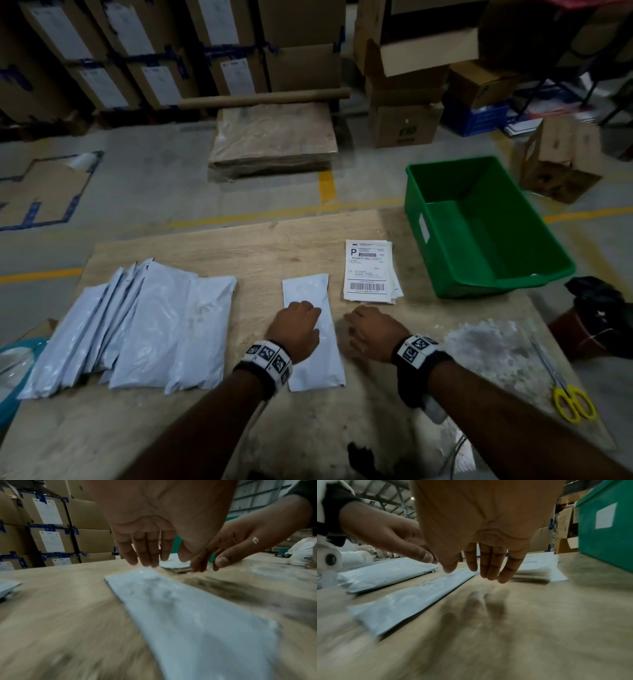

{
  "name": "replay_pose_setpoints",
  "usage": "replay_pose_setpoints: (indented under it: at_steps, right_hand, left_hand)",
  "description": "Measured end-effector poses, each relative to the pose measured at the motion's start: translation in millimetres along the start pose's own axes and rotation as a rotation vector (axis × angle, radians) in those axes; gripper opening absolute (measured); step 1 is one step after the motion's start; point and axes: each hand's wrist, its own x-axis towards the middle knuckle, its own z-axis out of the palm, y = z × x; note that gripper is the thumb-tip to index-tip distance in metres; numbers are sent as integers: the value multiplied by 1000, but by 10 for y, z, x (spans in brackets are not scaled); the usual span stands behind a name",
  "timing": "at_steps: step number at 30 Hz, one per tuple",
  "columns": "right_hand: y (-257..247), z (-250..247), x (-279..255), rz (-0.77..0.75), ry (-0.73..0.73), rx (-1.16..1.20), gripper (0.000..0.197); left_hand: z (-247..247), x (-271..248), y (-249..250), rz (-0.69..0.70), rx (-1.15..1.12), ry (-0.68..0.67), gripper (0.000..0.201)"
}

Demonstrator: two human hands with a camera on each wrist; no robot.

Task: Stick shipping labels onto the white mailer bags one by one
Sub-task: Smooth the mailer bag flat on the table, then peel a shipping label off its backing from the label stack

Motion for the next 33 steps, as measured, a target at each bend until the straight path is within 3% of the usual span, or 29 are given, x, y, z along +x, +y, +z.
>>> replay_pose_setpoints:
  at_steps: [5, 9, 19, 29, 33]
  right_hand:
    - [329, -251, 68, 102, 109, 46, 36]
    - [598, -416, 208, 209, 210, 85, 35]
    - [918, -562, 488, 378, 221, 133, 32]
    - [941, -167, 450, 298, 123, 133, 47]
    - [946, -146, 486, 290, 134, 132, 50]
  left_hand:
    - [-147, 440, 197, -58, 102, -132, 40]
    - [-204, 823, 334, -102, 110, -98, 32]
    - [-260, 1488, 404, -129, 127, -55, 51]
    - [-416, 2088, 379, -8, 193, 9, 71]
    - [-404, 2192, 410, -25, 220, 21, 57]
